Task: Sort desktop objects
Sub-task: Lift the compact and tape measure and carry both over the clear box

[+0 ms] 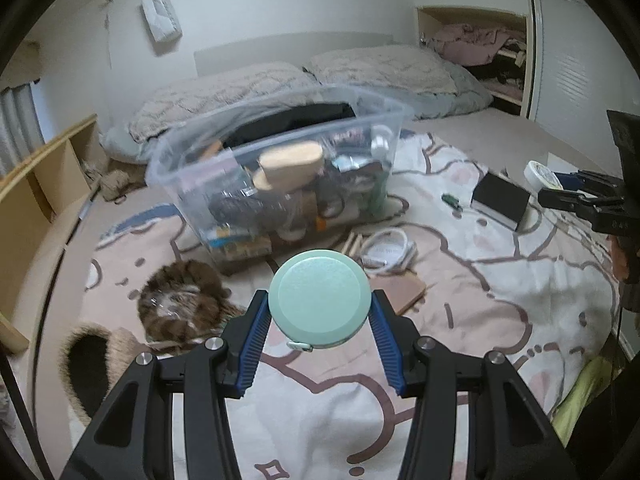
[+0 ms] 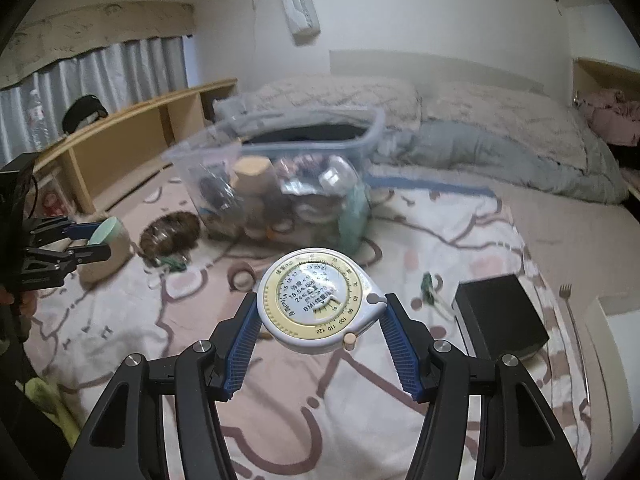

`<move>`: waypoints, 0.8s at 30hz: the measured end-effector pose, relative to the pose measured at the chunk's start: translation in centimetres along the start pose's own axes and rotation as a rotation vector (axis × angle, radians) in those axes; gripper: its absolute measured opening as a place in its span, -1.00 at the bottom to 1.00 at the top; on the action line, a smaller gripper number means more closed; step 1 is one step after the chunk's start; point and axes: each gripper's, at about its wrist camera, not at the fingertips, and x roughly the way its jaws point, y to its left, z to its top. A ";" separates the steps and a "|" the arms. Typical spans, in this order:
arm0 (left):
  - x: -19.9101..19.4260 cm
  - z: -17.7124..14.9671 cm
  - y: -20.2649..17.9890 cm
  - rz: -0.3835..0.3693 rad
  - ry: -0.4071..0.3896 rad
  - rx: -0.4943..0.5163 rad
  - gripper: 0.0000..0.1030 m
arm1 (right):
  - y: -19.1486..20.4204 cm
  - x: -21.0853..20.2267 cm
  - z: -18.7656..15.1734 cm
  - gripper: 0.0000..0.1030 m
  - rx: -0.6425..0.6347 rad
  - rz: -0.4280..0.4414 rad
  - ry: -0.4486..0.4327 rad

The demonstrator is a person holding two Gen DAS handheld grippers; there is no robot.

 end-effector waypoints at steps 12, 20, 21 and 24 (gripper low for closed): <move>-6.0 3.9 -1.2 0.038 -0.091 -0.015 -0.03 | 3.1 -4.3 3.9 0.18 -0.074 0.005 -0.092; -9.4 6.6 -2.1 0.049 -0.135 -0.012 -0.03 | 5.4 -7.1 7.3 0.18 -0.119 0.031 -0.151; -9.7 6.9 -2.2 0.055 -0.142 -0.010 -0.03 | 5.6 -7.4 7.7 0.18 -0.124 0.034 -0.159; -10.8 8.0 -2.3 0.071 -0.165 -0.005 -0.03 | 6.5 -8.4 8.9 0.18 -0.141 0.035 -0.182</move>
